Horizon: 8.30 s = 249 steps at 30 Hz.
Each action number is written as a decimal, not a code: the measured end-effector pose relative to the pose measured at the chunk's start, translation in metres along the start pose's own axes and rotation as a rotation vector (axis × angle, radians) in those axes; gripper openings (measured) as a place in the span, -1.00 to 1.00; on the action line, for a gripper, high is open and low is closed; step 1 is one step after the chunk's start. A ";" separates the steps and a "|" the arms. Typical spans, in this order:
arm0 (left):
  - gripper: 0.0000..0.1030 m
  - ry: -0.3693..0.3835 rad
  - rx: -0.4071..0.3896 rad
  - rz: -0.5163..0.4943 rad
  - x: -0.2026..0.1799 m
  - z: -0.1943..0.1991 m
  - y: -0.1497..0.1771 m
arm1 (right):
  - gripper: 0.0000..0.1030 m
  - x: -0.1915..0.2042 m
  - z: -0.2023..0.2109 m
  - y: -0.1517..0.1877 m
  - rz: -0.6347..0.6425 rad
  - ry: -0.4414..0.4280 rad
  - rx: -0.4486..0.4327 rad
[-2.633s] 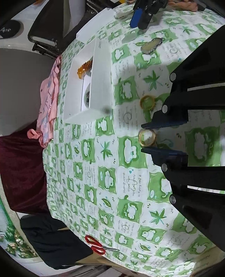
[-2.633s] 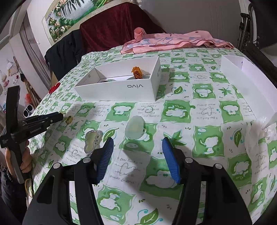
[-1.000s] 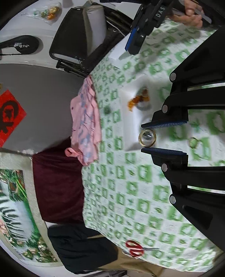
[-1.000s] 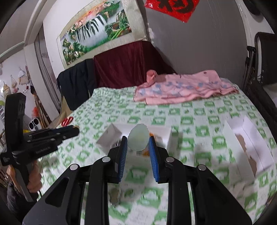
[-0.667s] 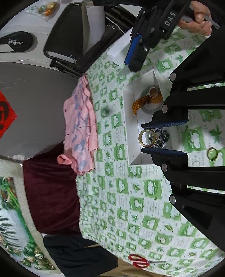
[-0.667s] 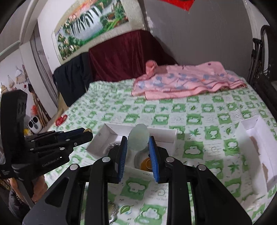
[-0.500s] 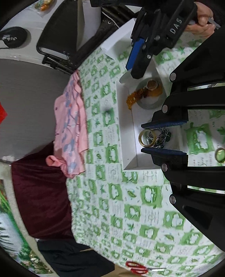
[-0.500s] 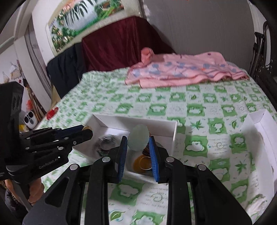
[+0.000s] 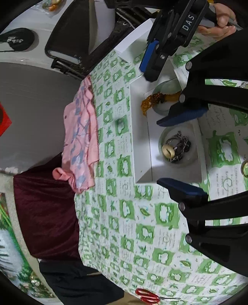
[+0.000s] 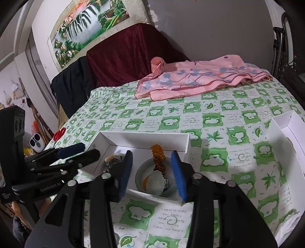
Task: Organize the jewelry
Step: 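Carry the gold ring and jade pendant into the vivo box and open both tools, then move the left tool to the last gold ring while the right tool reaches the silver gourd pendant, then grasp the silver gourd pendant with the right tool while the left tool grasps the gold ring, then lift and carry the gold ring and silver gourd pendant over the vivo box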
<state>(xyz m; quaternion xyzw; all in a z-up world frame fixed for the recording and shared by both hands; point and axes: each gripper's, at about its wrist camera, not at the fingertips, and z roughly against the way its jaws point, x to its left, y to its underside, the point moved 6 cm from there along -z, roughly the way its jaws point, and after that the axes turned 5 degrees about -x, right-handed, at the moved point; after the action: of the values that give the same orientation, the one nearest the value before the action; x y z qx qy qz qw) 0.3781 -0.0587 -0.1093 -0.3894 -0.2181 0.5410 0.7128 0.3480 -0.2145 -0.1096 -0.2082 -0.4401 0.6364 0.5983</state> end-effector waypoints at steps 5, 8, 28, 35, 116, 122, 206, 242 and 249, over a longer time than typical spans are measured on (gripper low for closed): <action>0.21 -0.019 0.005 0.041 0.014 0.001 0.001 | -0.07 -0.005 0.003 0.000 -0.012 0.020 -0.013; 0.28 -0.039 0.009 0.055 0.020 0.002 0.003 | 0.08 -0.009 0.006 0.000 -0.020 0.033 -0.030; 0.64 -0.127 0.013 0.126 0.052 0.006 0.015 | 0.59 -0.014 0.019 0.007 -0.030 0.086 -0.078; 0.71 -0.155 0.002 0.125 0.055 0.013 0.020 | 0.59 -0.015 0.021 0.014 -0.045 0.097 -0.074; 0.84 -0.282 0.027 0.197 0.076 0.089 0.103 | -0.48 0.084 0.024 0.118 0.338 0.049 0.233; 0.84 -0.278 0.031 0.131 0.064 0.086 0.105 | -0.48 0.045 0.032 0.106 0.263 0.137 0.203; -0.60 -0.031 0.098 0.003 0.005 0.067 0.114 | -0.53 0.045 0.046 0.115 0.230 0.051 0.211; -0.60 -0.141 -0.257 -0.070 -0.052 0.255 0.087 | -0.53 0.099 0.231 0.069 0.222 -0.003 -0.148; -0.60 -0.151 -0.282 -0.082 -0.052 0.255 0.059 | -0.53 0.098 0.233 0.044 0.211 -0.010 -0.187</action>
<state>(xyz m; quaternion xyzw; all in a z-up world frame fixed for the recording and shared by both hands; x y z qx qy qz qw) 0.1397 -0.0194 0.0032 -0.4344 -0.3608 0.5031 0.6542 0.1185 -0.1900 0.0034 -0.3053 -0.4762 0.6529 0.5038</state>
